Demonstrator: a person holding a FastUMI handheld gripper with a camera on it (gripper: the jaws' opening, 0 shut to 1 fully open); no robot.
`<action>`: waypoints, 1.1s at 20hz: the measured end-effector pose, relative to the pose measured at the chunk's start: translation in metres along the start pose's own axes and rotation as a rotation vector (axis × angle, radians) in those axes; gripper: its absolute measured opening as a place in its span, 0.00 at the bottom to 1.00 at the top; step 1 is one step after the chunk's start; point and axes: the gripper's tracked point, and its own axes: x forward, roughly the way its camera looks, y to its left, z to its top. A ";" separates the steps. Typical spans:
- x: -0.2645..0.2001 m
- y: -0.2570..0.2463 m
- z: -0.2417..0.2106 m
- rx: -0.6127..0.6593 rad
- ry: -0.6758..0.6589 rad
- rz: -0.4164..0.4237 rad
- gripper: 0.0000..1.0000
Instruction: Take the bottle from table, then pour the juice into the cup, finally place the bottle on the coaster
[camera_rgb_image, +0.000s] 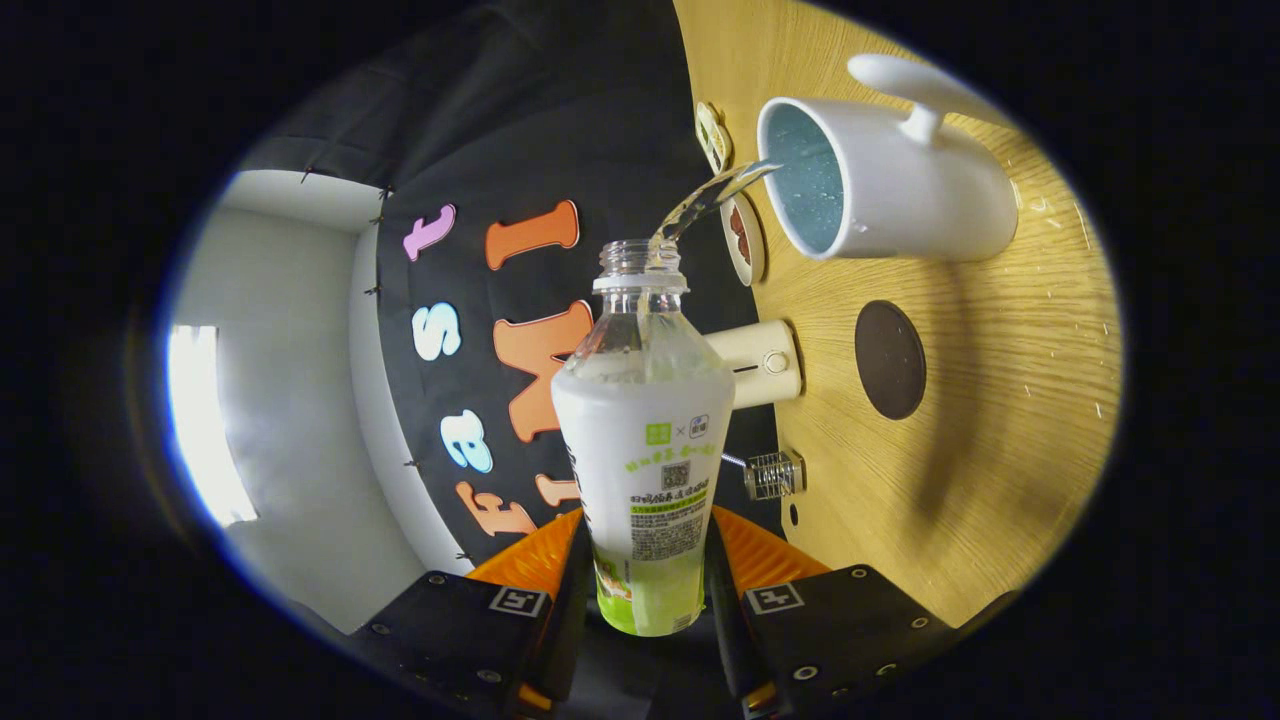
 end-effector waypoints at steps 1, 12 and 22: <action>0.000 0.000 -0.001 0.006 0.000 0.000 0.58; -0.002 0.026 -0.002 0.081 -0.015 0.050 0.58; -0.001 0.030 -0.002 0.184 -0.045 0.053 0.58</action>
